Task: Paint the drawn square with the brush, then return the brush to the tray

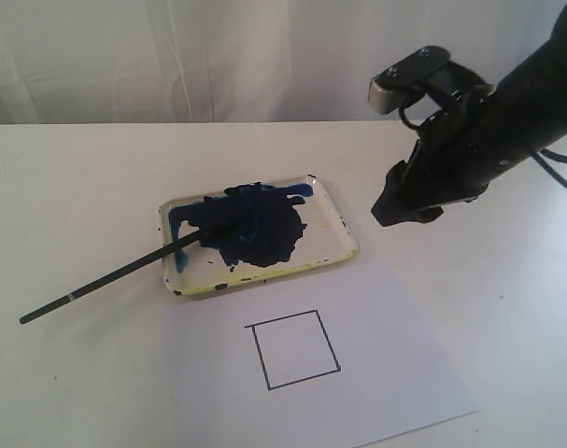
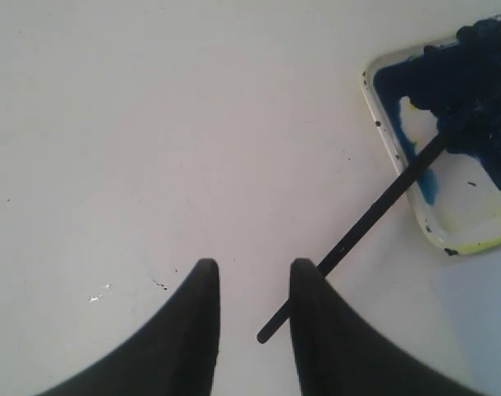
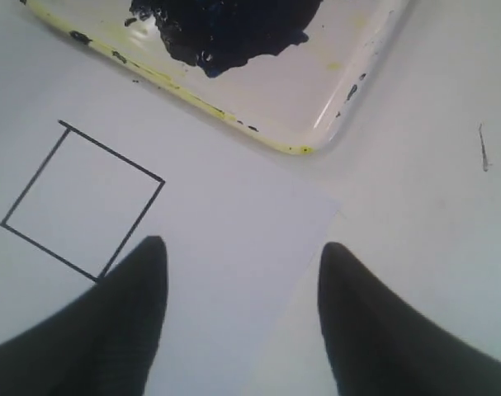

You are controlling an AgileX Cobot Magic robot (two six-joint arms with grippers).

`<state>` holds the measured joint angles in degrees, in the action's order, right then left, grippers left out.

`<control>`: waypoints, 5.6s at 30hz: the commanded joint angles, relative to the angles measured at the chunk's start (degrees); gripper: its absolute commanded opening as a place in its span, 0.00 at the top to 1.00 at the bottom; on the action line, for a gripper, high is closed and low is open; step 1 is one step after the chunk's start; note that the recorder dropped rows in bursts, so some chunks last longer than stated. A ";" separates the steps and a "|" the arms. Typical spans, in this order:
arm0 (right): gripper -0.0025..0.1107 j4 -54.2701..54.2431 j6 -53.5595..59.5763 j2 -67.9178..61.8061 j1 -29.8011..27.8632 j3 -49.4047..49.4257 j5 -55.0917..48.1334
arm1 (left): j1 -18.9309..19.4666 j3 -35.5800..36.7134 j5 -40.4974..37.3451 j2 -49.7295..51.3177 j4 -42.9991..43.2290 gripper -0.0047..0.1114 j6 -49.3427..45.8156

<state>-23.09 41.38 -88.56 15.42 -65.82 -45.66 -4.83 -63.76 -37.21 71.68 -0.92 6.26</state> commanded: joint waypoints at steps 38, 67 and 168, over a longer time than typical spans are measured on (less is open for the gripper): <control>0.98 6.21 2.28 -22.75 2.81 -0.75 13.81 | 0.11 -0.37 1.50 11.06 -1.13 0.66 -2.85; 0.98 7.33 2.28 -25.83 2.81 -0.75 14.99 | -1.06 -3.14 -2.26 16.07 -6.40 0.51 -10.16; 0.98 7.48 2.28 -25.83 2.81 -0.75 14.99 | -7.24 -3.72 -0.16 23.23 -14.95 0.96 -45.12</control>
<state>-16.30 42.98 -113.66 18.22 -66.71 -30.42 -11.86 -65.19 -30.80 96.76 -24.40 -47.03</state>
